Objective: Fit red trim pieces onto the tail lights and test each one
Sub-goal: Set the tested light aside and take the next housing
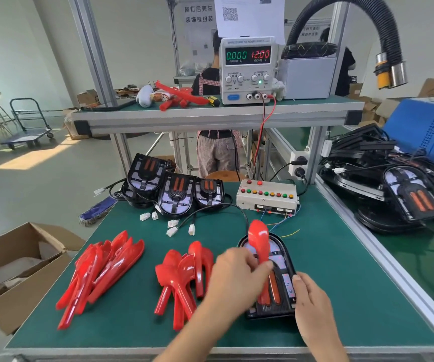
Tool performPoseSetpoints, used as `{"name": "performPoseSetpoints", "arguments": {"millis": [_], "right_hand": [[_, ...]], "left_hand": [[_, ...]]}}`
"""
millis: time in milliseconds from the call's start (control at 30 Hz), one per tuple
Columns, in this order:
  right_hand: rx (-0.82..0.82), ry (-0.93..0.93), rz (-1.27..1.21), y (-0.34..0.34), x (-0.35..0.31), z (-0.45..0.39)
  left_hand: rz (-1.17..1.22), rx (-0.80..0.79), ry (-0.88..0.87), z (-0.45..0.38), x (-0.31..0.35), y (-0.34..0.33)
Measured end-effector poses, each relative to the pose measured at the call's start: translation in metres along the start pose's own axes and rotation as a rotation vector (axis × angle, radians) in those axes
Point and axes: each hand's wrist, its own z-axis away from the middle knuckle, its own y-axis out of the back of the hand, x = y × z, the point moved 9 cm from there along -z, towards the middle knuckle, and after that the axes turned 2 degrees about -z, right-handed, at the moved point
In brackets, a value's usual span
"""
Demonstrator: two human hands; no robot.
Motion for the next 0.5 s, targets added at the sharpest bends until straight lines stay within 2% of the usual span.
{"name": "performPoseSetpoints", "arguments": {"millis": [167, 500], "right_hand": [[-0.012, 0.007, -0.045, 0.002, -0.002, 0.003], [-0.088, -0.027, -0.093, 0.001, 0.006, 0.002]], "left_hand": [[-0.176, -0.014, 0.038, 0.005, 0.016, -0.052], [-0.302, 0.074, -0.022, -0.006, 0.029, -0.063]]}}
